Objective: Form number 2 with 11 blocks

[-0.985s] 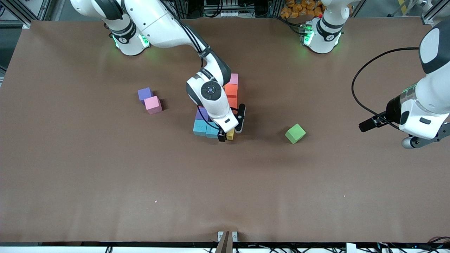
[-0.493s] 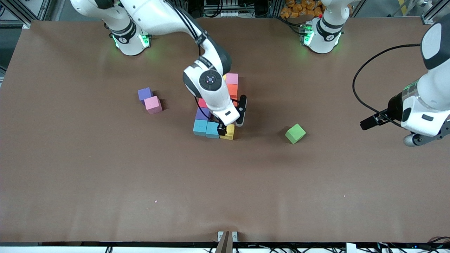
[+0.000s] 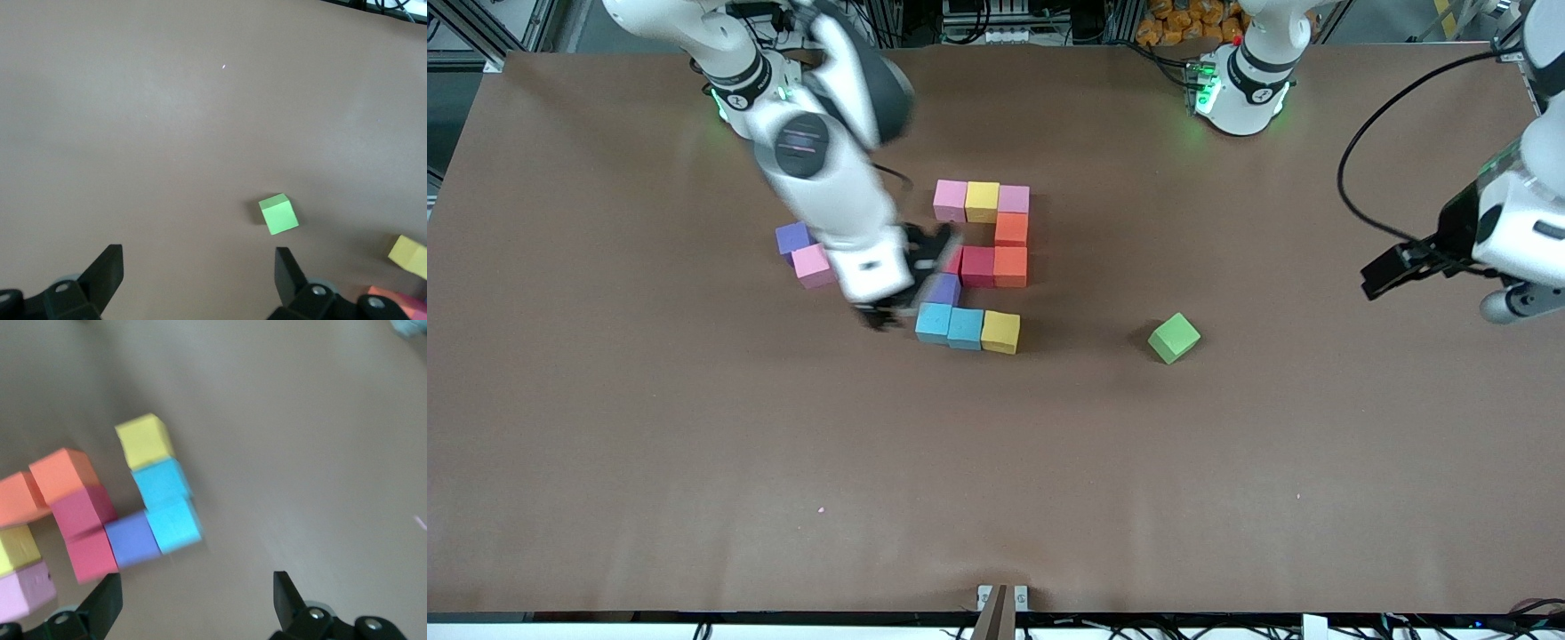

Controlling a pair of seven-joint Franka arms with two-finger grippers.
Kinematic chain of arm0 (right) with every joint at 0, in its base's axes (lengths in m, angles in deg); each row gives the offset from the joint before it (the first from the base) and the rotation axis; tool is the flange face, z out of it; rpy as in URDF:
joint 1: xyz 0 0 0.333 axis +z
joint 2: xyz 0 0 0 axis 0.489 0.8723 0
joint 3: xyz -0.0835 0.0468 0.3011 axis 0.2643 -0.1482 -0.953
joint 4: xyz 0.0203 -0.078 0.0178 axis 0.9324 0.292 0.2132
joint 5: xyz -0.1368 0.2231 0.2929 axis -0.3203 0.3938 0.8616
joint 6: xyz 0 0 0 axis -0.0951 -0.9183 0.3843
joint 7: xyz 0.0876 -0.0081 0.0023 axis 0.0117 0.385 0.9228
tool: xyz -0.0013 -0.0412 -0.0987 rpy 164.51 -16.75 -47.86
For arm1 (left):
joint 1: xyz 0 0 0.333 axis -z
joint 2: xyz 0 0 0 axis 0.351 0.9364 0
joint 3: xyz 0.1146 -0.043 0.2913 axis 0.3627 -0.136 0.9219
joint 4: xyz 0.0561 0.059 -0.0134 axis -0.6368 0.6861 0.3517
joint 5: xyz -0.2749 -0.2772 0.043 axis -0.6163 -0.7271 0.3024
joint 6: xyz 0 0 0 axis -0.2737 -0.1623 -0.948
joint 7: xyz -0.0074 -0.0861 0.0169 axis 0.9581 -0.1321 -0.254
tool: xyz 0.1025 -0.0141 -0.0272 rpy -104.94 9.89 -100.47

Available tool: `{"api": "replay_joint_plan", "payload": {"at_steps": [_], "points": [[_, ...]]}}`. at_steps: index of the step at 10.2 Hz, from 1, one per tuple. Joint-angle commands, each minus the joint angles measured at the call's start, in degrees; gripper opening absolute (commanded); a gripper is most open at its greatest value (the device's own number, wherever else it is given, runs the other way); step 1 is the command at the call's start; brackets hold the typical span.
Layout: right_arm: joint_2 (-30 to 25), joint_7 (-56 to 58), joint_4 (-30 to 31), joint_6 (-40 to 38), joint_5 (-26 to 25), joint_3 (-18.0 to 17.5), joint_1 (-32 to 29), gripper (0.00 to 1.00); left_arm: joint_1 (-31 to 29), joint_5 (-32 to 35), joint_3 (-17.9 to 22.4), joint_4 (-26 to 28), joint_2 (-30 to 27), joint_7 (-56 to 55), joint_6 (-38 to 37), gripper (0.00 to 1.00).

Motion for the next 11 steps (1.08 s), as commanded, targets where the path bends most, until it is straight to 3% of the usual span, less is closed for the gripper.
{"api": "replay_joint_plan", "payload": {"at_steps": [1,3,5,7,8,11], "points": [[-7.05,-0.39,3.45,-1.06,0.89,-1.04,-10.87,1.00,-3.20,-3.30,0.08,1.10,-3.24,7.51,-1.22,1.00],[-10.32,-1.35,3.19,-6.73,0.89,-1.04,-19.14,1.00,-3.38,-3.58,0.17,1.10,-3.95,7.80,-1.74,1.00],[-10.77,-11.15,-0.21,-13.42,-0.15,-0.70,-25.92,1.00,-3.29,-4.10,0.26,1.45,-5.26,7.97,-2.45,1.00],[-11.20,-16.62,-4.98,-19.67,-2.70,-0.52,-29.01,1.00,0.81,-5.68,6.03,2.94,-8.15,8.67,-2.54,1.00],[-12.25,-18.91,-5.77,-20.13,-2.88,-0.69,-30.59,1.00,5.37,-6.47,11.11,3.47,-8.78,10.16,-2.54,1.00],[-15.60,-19.29,-4.37,-20.39,-3.06,-0.61,-34.82,1.00,13.55,-8.15,20.01,5.32,-10.19,11.05,-2.71,1.00]]}}
